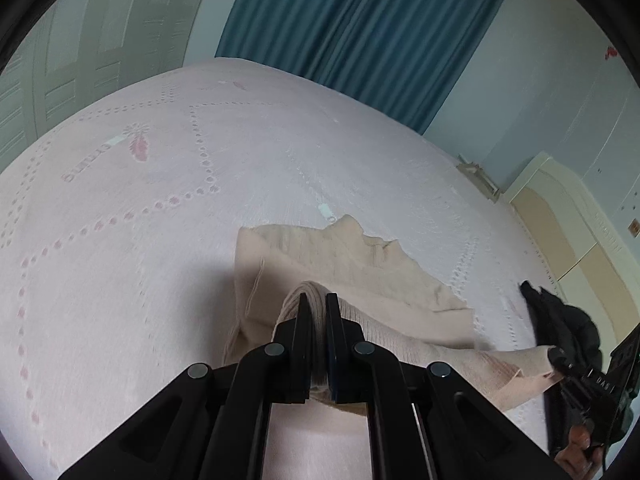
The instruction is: Fold small clothes
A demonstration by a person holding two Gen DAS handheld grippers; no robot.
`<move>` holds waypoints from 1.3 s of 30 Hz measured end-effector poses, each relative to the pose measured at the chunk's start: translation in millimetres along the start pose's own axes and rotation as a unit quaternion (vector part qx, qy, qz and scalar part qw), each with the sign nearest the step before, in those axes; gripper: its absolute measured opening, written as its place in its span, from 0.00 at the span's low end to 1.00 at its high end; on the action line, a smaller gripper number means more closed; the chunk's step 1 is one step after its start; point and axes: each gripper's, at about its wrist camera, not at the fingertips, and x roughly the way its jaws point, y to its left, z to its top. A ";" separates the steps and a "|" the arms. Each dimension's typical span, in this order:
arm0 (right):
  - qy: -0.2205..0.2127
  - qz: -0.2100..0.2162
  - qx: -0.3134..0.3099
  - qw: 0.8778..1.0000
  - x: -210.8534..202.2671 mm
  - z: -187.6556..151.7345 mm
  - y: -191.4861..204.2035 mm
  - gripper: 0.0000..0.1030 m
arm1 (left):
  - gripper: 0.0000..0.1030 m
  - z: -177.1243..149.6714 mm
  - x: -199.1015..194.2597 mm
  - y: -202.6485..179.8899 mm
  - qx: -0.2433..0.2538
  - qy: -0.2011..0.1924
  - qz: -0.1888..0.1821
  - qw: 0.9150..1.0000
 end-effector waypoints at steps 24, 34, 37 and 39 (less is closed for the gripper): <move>0.036 -0.099 -0.065 0.992 127.7 30.9 -13.3 0.42 | 0.60 45.9 128.7 31.2 -0.007 0.032 0.049 0.998; 0.072 -0.081 -0.106 0.988 49.1 -46.5 -28.5 0.45 | 0.60 -38.3 70.8 47.5 -0.010 0.073 0.036 0.997; 0.068 -0.099 -0.103 0.987 35.6 -68.8 -38.2 0.52 | 0.60 -66.2 56.2 54.4 -0.021 0.090 0.038 0.995; 0.091 -0.084 -0.082 0.989 38.9 -77.0 -46.6 0.53 | 0.60 -83.7 52.5 62.2 -0.030 0.105 0.035 0.993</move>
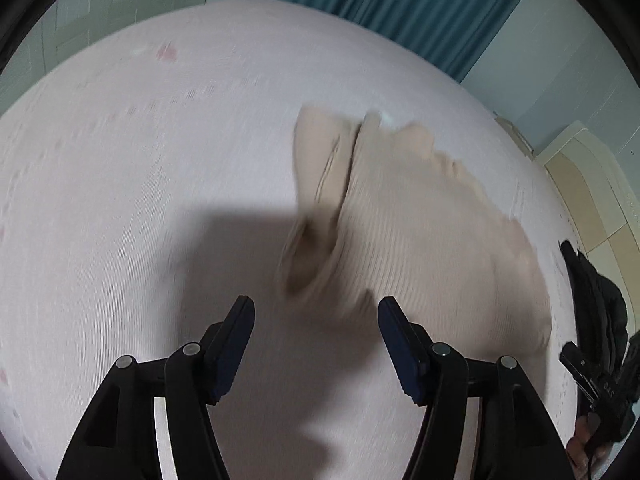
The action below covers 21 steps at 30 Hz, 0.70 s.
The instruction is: Fold small clothes
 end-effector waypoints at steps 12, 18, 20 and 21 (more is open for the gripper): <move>0.011 0.073 0.128 0.989 55.8 -2.4 -25.4 0.55 | 0.59 9.8 36.7 19.0 -0.086 -0.013 -0.101 0.991; 0.011 0.063 0.132 0.989 75.6 20.1 -18.3 0.28 | 0.27 25.2 47.4 34.1 -0.132 -0.012 -0.101 0.986; 0.035 0.074 0.127 0.989 82.9 23.7 -16.2 0.10 | 0.13 26.3 47.8 35.3 -0.135 -0.002 -0.118 0.984; 0.029 0.073 0.129 0.989 79.8 23.8 -16.6 0.09 | 0.11 25.7 44.0 36.1 -0.135 -0.003 -0.118 0.984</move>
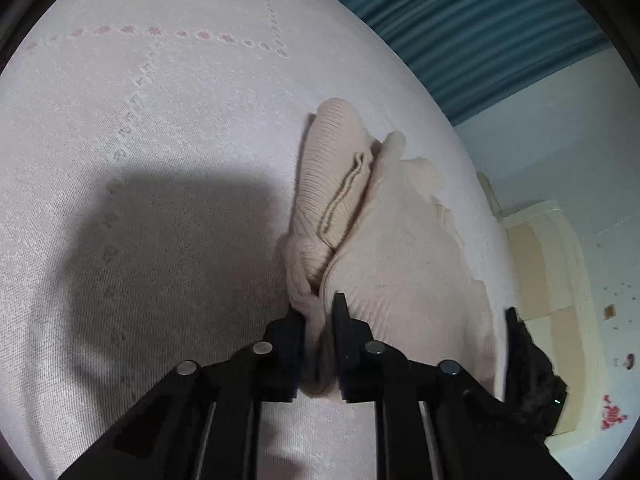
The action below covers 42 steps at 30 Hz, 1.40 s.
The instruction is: Fold small clothes
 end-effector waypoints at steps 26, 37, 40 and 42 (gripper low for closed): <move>-0.010 -0.082 -0.162 0.983 -138.8 -103.1 -5.8 0.38 | 0.34 -112.5 -109.7 2.7 0.104 0.028 0.059 0.992; -0.061 -0.093 -0.157 0.981 -122.7 -30.7 7.5 0.41 | 0.48 -57.3 -77.7 -59.2 0.209 -0.018 0.080 0.975; -0.054 -0.100 -0.156 0.981 -95.1 -14.2 13.2 0.41 | 0.47 -47.6 -59.3 -70.1 0.228 -0.013 0.088 0.970; -0.044 -0.106 -0.152 0.982 -77.4 -5.8 12.8 0.41 | 0.46 -41.4 -56.6 -64.2 0.229 -0.011 0.088 0.969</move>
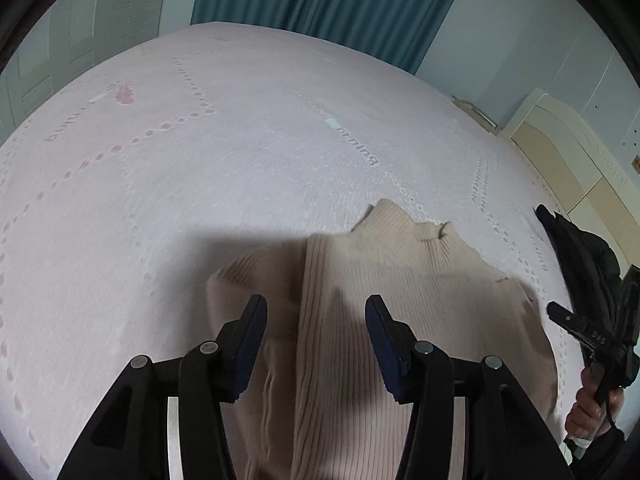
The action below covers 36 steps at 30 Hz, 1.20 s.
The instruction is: Fold small clothes
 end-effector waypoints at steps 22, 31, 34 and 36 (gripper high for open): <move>0.032 -0.018 -0.017 0.999 56.3 12.2 10.2 0.09 | 0.10 13.5 48.0 18.4 -0.029 0.011 0.020 0.999; -0.012 -0.044 -0.075 0.996 11.8 11.9 56.8 0.34 | 0.40 14.0 10.3 22.6 -0.025 -0.010 0.021 0.999; 0.000 -0.014 -0.088 0.996 4.7 3.0 76.7 0.34 | 0.41 11.2 -0.7 34.9 -0.045 -0.007 0.012 0.999; 0.008 0.005 -0.095 0.995 2.8 -7.6 92.5 0.34 | 0.43 8.9 -7.2 40.9 -0.054 -0.005 0.013 0.998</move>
